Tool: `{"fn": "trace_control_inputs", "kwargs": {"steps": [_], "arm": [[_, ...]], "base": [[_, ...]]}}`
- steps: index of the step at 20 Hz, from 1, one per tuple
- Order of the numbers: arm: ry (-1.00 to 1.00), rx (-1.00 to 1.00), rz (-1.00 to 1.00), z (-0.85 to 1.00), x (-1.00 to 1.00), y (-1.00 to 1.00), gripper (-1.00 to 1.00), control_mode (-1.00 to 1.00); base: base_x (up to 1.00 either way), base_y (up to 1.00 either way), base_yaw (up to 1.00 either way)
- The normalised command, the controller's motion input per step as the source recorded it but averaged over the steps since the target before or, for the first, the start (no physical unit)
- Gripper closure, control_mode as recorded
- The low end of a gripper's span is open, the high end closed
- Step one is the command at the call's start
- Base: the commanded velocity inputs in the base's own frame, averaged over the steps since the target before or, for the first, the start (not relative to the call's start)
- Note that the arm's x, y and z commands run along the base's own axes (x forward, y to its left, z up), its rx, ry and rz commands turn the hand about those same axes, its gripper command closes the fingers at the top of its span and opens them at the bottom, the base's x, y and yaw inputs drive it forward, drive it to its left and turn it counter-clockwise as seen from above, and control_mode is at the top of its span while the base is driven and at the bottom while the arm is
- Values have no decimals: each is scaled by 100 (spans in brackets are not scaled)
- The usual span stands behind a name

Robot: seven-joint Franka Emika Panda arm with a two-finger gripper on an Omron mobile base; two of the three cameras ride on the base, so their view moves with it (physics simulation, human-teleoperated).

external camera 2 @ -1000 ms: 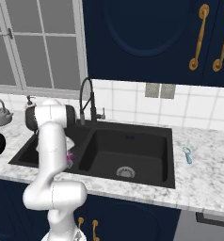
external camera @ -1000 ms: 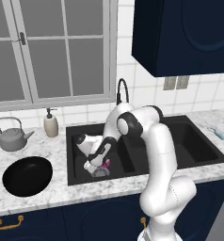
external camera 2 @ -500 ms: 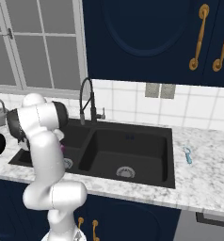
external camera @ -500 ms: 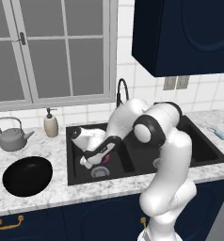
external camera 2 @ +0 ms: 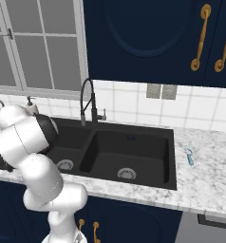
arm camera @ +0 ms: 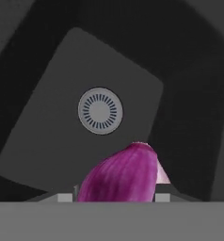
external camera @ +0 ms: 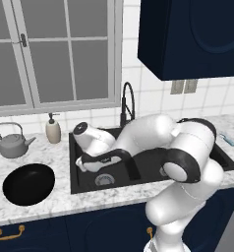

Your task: Pick the onion from the sink and place it in the bowl. Then pick the bowl and place it in the microwave. Then close the microwave door and press the start button.

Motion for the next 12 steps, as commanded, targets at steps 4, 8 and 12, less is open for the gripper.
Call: {"fn": "trace_control_inputs", "kwargs": {"steps": [4, 8, 12], "arm": [[-9, 25, -2, 33, -39, 65, 100, -100], [-2, 20, 0, 54, -23, 72, 100, -100], [0, 16, 0, 56, -3, 84, 100, -100]], "base": [[0, 0, 0], [0, 0, 0], [0, 0, 0]]}}
